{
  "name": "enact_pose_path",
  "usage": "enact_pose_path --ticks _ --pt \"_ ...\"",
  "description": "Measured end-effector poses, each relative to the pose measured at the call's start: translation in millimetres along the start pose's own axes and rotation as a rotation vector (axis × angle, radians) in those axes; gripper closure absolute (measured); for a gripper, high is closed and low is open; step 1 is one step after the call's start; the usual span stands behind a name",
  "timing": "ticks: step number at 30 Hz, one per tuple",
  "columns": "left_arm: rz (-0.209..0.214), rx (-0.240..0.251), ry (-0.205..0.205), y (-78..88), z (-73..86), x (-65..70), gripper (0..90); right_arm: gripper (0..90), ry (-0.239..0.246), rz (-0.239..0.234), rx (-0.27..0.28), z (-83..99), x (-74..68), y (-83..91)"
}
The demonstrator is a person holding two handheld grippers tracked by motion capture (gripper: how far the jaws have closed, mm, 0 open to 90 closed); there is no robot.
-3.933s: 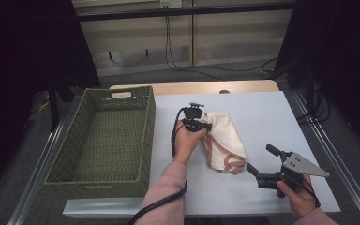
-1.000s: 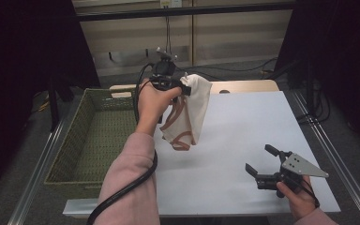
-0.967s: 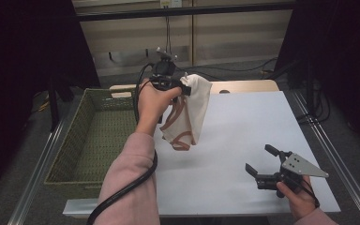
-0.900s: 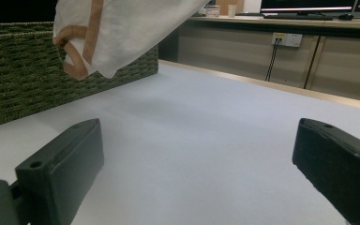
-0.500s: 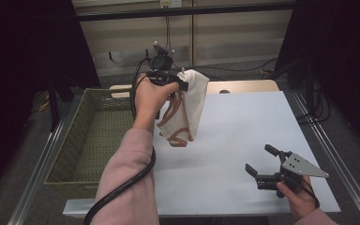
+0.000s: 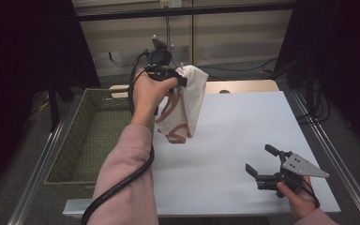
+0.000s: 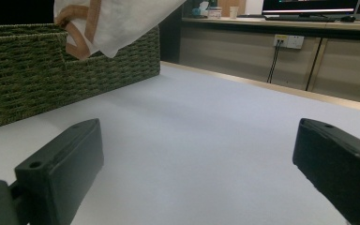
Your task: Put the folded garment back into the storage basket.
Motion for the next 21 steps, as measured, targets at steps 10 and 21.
enact_pose_path --ticks 10,21 --pt "-0.008 0.001 -0.014 10.3 -5.0 1.1 82.4 1.4 0.015 -0.008 0.017 -0.3 1.2 -1.1" --pt "-0.015 0.004 -0.001 20.9 -3.4 -5.0 82.4 1.4 0.004 -0.002 0.004 0.0 0.4 -0.7"
Point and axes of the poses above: each handheld gripper's, and its own axes: y roughly backward along the jaws, z roughly out of its underside, x roughly to its right, the point moved 4 cm from there along -y, roughly forward along the jaws, and after that the axes turned 12 degrees about -x, right-handed, at the moved point
